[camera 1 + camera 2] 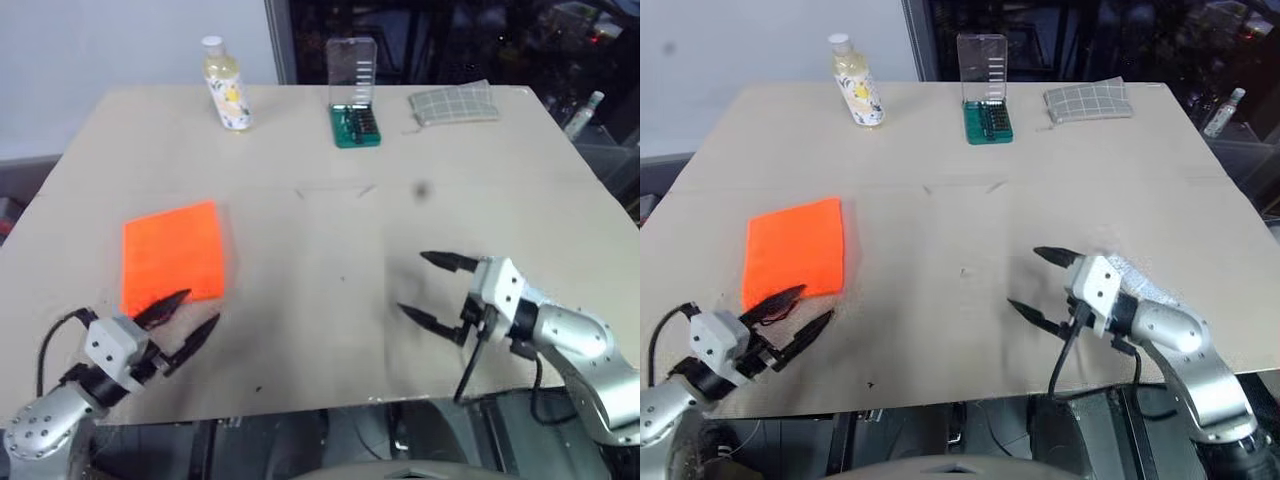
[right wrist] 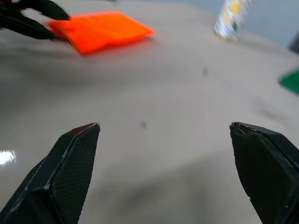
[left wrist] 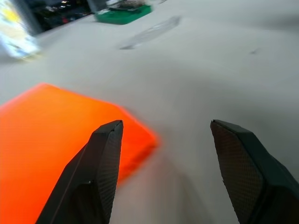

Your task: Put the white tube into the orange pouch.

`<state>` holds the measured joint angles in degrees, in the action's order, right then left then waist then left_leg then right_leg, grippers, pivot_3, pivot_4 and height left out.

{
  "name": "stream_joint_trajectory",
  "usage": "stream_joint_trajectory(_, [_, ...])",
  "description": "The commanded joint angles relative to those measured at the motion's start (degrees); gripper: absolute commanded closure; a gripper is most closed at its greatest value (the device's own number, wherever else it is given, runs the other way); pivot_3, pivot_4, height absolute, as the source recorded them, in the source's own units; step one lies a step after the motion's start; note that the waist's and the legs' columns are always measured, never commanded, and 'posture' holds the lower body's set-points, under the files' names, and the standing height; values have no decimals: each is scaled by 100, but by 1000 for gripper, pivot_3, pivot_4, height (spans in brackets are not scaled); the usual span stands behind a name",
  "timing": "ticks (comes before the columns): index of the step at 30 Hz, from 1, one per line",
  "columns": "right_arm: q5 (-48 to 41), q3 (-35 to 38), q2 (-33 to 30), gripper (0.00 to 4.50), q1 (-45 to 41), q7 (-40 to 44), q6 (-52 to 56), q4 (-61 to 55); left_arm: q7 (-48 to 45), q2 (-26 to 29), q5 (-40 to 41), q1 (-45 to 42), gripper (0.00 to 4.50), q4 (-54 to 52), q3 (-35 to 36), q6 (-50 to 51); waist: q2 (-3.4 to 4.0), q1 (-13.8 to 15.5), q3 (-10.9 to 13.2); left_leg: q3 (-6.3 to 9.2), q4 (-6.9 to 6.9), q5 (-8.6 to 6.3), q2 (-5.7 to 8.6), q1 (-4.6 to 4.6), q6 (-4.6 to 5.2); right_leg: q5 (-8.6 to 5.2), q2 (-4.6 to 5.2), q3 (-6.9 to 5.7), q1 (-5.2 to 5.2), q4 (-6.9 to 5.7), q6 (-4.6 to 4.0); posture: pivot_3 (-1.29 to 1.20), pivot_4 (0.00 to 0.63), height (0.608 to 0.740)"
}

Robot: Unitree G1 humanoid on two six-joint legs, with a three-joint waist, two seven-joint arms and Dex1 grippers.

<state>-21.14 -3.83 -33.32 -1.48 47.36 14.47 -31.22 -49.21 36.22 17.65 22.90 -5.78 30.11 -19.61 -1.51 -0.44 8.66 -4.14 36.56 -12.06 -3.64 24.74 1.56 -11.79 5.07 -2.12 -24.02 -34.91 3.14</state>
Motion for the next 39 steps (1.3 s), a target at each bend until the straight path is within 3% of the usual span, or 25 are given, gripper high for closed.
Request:
stream_joint_trajectory(1, [-222,-34,-50,0,-43,101,111,-224,628,104,-968,184,1449,35,383,-436,2,4,1,-2,-1,-1,0,1,-1,0,1,0,0,1,-1,0,150,740])
stream_joint_trajectory(6, [-253,-84,-27,0,-102,124,125,-242,1158,243,-2010,264,1449,6,329,-811,-2,4,-1,-9,0,-4,2,2,-6,1,7,2,0,4,-1,0,150,740])
stream_joint_trajectory(13, [-306,-53,-51,0,-71,96,141,-291,1747,357,-2938,-121,1449,-446,49,-273,-1,4,-2,-10,0,-4,-32,-1,-8,2,6,-3,0,-2,-3,0,150,740])
stream_joint_trajectory(21, [-371,4,-88,0,26,0,284,-454,1700,452,-3266,-379,1449,-1101,-350,553,0,-8,-2,-21,0,-3,-30,0,-7,3,-9,-3,-1,-2,-4,0,150,740])
stream_joint_trajectory(26, [-385,21,-101,0,130,-82,323,-550,1175,505,-2512,-43,1449,-1610,-142,1058,0,-21,-2,-22,1,-4,-40,-3,-8,3,-11,-2,-1,-3,-4,0,150,740])
stream_joint_trajectory(31, [-345,-39,-43,0,189,-162,292,-558,1245,494,-2678,230,39,-1753,-9,1100,0,-14,-2,-20,3,-5,-43,-2,-10,3,-11,-3,0,-3,-4,0,150,740])
stream_joint_trajectory(39, [-350,-34,-51,0,192,-159,255,-533,1584,600,-3423,260,39,-1584,-81,1067,-1,-3,-2,-20,7,-5,-39,-2,-10,3,-12,-3,1,-5,-4,0,150,740])
